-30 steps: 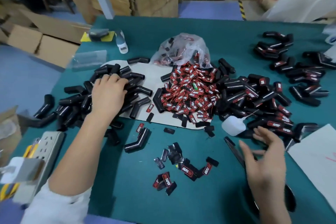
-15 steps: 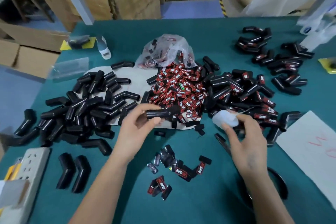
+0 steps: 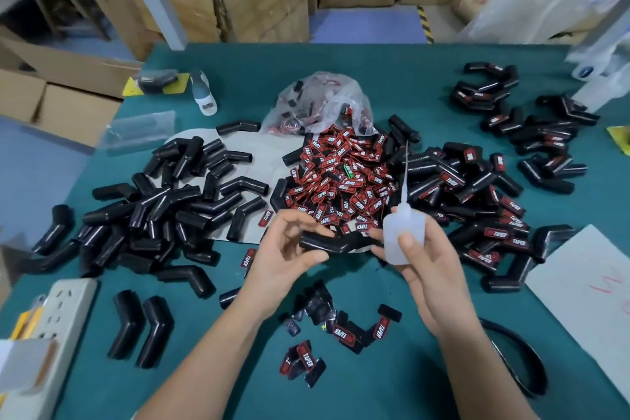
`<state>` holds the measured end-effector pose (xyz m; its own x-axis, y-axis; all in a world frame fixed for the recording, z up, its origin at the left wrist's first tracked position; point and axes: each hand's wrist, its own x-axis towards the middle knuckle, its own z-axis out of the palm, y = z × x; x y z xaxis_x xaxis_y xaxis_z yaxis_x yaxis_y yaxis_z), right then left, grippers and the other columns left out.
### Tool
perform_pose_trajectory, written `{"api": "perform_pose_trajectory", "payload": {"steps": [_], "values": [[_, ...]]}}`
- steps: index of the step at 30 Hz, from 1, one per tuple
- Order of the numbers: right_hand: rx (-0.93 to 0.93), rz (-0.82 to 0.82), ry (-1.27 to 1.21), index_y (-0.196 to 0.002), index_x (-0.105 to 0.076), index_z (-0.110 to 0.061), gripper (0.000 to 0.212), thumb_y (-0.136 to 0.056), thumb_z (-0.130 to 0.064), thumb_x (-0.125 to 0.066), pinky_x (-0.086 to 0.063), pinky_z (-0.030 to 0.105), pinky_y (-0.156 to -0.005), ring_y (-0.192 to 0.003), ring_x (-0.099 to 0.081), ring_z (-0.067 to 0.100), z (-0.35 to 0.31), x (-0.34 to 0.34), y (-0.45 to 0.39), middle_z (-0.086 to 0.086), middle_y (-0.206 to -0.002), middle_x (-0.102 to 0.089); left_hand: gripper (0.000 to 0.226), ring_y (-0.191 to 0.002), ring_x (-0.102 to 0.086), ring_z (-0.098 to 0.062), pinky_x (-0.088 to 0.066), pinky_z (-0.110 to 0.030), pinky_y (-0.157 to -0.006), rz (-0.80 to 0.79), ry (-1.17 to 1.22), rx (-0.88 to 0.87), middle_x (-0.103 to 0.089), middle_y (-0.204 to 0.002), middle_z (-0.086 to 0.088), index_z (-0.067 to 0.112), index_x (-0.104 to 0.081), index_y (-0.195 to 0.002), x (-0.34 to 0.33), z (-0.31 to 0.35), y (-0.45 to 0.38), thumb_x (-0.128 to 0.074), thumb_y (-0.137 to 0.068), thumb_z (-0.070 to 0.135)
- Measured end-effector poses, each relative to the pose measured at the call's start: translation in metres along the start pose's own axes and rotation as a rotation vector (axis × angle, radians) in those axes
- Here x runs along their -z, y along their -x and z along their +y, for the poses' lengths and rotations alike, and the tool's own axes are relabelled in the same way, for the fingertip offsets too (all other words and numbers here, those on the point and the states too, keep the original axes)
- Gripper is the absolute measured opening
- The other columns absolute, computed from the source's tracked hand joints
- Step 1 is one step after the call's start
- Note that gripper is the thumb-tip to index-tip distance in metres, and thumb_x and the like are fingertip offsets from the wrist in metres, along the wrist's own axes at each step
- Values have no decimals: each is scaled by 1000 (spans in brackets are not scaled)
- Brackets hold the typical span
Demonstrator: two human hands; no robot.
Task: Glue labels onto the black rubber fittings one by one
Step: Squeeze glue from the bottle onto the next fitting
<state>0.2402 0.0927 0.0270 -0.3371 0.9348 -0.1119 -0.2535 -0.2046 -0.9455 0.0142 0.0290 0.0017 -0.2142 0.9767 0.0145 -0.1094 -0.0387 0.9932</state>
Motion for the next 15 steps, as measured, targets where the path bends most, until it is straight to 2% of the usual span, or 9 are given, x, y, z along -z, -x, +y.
{"api": "perform_pose_trajectory", "payload": {"steps": [2,4,7,10,13,15], "values": [[-18,-37,47,-131,-66,-27,42,-96,-49,-72,-57,36,-100,-124,-68,30,4,-5,2,10,-131,-70,39,-115,-69,-29,-55,-41,-95,-28,63,-2,-73,-116,-13,29,-61,-116,-2,0,0,-85,-86,31],[-38,-55,98,-131,-65,-28,40,-97,-49,-71,-57,36,-100,-122,-69,29,5,-8,2,10,-132,-70,42,-112,-67,-29,-53,-42,-97,-41,128,11,-69,-116,-13,29,-57,-128,-2,-1,0,-75,-92,21],[-60,-81,130,-132,-65,-30,41,-96,-49,-71,-60,33,-93,-117,-72,30,5,-11,3,9,-130,-71,71,-108,-63,-31,-51,-45,-102,-87,241,39,-64,-116,-12,44,-34,-157,-3,-4,0,-61,-100,13],[-60,-49,183,-132,-65,-36,50,-88,-58,-77,-60,29,-84,-103,-76,29,3,-9,4,3,-125,-73,76,-91,-57,-23,-47,-41,-99,-74,290,59,-66,-112,-7,44,-19,-164,0,-4,1,-47,-105,6],[-20,43,191,-117,-66,-41,51,-75,-63,-85,-59,25,-73,-95,-78,29,-2,-4,3,4,-114,-77,60,-79,-56,-18,-51,-32,-89,-66,272,116,-66,-138,-14,33,-31,-162,2,0,1,-43,-108,11],[17,101,229,-107,-64,-42,50,-71,-67,-86,-55,20,-64,-89,-78,23,-6,1,3,6,-102,-79,46,-74,-55,-17,-51,-29,-81,-51,275,142,-62,-145,-20,26,-46,-154,3,1,0,-44,-109,16]]}}
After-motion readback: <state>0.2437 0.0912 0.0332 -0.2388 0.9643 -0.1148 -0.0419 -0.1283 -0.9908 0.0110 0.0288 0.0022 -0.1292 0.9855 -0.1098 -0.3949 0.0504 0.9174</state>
